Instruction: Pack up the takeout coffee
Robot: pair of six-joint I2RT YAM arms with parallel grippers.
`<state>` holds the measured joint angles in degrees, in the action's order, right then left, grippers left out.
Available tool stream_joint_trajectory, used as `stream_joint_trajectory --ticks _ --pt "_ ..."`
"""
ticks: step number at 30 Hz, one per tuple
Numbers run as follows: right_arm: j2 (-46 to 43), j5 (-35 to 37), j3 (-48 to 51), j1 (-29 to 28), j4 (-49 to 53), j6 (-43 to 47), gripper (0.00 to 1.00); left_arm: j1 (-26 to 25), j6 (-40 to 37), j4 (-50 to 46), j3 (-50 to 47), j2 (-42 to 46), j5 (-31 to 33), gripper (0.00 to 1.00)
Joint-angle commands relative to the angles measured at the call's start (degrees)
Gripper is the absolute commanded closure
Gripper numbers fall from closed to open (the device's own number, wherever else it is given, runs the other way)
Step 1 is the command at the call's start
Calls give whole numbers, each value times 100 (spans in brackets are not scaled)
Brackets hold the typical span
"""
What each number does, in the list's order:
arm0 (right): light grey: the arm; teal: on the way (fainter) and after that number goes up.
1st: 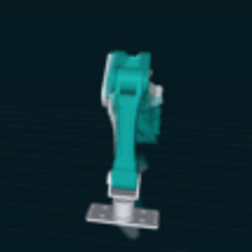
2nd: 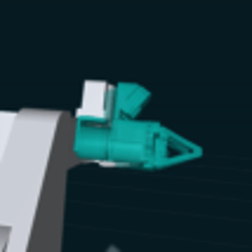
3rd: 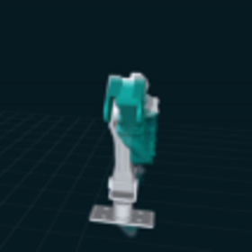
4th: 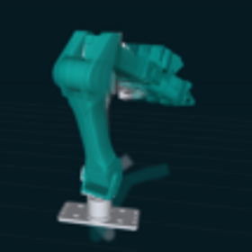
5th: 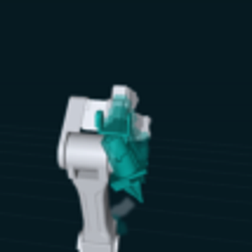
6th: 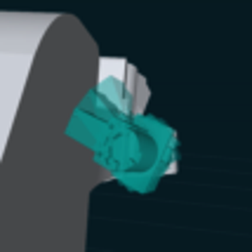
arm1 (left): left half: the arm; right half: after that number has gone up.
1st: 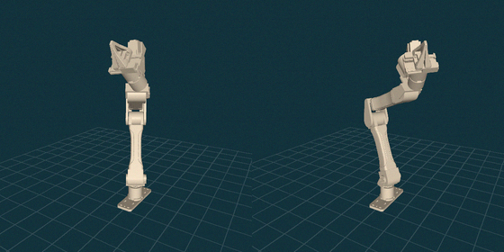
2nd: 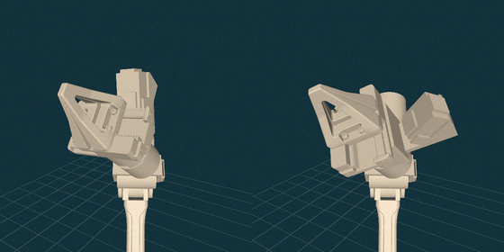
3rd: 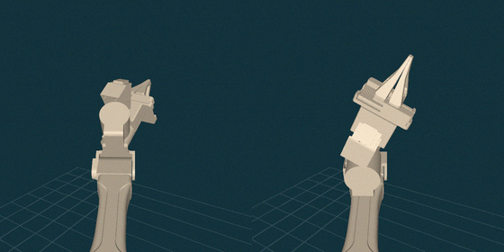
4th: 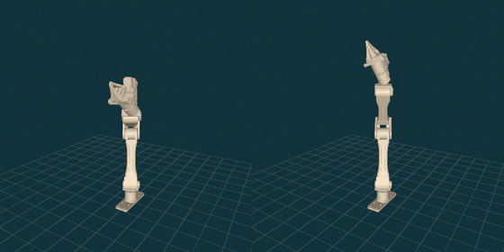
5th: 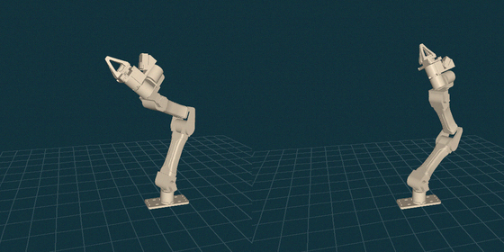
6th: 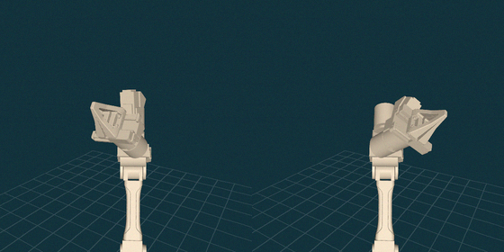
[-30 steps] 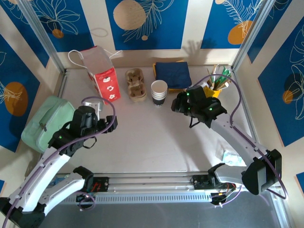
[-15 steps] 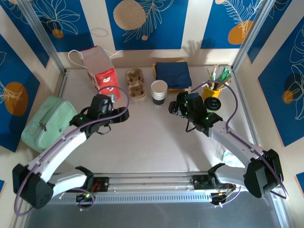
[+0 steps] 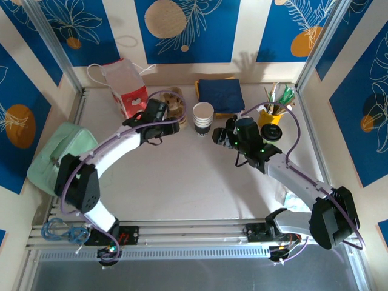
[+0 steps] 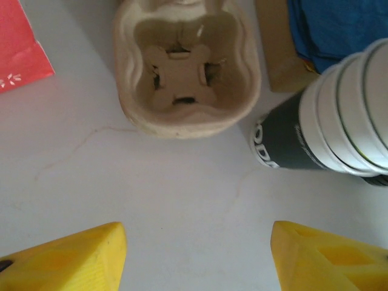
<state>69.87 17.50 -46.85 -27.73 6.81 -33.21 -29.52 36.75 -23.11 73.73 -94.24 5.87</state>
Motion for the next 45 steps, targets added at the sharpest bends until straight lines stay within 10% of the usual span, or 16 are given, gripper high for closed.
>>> stream_joint_trajectory --ticks 1,45 --pt "-100 -181 121 115 -152 44 18 40 -155 -126 501 -403 600 36" --pt "60 -661 150 566 -80 -239 18 429 -518 -379 2125 -2451 999 64"
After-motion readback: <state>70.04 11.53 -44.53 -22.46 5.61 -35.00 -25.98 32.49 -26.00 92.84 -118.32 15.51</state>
